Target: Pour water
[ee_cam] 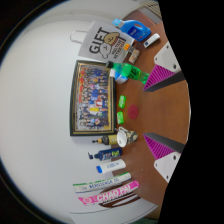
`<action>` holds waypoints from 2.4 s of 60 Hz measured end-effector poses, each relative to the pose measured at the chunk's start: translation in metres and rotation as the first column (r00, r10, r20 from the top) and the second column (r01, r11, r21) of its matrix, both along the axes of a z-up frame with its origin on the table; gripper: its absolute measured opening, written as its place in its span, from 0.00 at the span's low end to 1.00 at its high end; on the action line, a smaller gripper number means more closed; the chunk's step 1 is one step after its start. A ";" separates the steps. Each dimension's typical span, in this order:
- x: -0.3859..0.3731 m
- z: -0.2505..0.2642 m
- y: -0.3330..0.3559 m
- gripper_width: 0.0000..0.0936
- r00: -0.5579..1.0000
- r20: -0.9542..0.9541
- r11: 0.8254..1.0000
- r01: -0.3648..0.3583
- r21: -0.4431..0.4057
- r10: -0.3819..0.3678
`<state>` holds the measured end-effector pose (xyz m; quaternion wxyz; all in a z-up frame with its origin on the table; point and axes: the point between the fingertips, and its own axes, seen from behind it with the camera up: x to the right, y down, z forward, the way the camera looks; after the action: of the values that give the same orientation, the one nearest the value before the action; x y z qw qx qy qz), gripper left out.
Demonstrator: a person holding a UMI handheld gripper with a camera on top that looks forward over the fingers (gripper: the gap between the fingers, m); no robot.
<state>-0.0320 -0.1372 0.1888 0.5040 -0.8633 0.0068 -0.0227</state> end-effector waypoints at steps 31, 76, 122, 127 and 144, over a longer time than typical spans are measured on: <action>0.185 -0.088 0.122 0.91 0.985 -0.016 0.977 0.170 0.125 -0.169; 0.187 -0.062 0.181 0.39 0.971 0.217 0.981 0.056 0.185 -0.096; 0.003 0.047 0.304 0.39 -0.434 0.901 0.925 -0.337 -0.177 0.014; 0.002 0.040 0.309 0.40 -0.492 0.870 0.922 -0.322 -0.216 0.032; -0.002 0.036 0.311 0.39 -0.433 0.900 0.916 -0.340 -0.212 0.048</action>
<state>-0.0337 0.1743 0.2252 0.3508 -0.3913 -0.5703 -0.6314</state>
